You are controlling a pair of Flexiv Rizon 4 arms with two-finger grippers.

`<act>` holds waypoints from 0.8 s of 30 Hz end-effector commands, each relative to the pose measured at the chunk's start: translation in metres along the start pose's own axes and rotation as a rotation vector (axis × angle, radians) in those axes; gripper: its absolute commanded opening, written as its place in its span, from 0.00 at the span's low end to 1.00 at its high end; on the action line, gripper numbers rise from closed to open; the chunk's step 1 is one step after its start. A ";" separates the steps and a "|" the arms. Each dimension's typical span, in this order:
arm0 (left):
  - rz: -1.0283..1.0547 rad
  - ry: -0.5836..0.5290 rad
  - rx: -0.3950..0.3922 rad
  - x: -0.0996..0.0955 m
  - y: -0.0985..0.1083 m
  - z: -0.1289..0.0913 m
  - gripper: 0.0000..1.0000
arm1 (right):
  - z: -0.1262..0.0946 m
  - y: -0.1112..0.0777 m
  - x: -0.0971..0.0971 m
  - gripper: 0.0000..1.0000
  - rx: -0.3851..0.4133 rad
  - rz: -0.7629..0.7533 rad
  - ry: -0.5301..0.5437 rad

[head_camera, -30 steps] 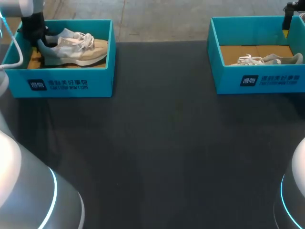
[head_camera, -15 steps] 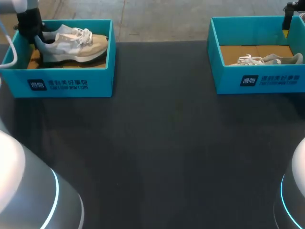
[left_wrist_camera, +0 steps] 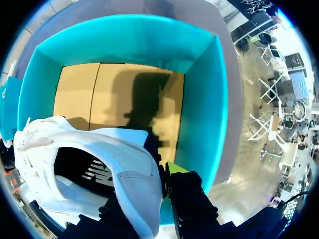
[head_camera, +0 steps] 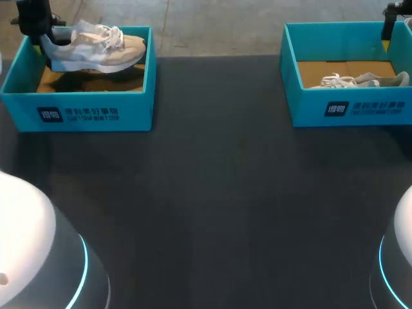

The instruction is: Take the shoe out of the shoebox, open the shoe tongue, remove and reinsert the insole, then place the shoe into the shoebox

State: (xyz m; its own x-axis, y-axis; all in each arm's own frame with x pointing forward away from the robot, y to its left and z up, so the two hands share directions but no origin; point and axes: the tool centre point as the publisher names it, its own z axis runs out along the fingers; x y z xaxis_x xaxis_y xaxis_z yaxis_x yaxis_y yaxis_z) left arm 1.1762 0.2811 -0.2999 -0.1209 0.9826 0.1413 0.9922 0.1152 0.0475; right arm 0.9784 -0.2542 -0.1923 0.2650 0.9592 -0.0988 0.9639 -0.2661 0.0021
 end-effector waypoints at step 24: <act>-0.059 0.044 -0.146 0.061 -0.043 -0.078 0.00 | 0.000 0.000 0.000 1.00 0.000 0.001 -0.001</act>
State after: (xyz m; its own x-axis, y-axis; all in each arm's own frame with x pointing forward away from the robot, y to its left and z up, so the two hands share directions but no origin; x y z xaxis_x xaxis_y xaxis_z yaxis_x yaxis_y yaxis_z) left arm 1.1309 0.3201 -0.2204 -0.1860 0.9649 0.1854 0.9737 0.1557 0.1665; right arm 0.9784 -0.2543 -0.1922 0.2650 0.9592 -0.0988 0.9639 -0.2661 0.0021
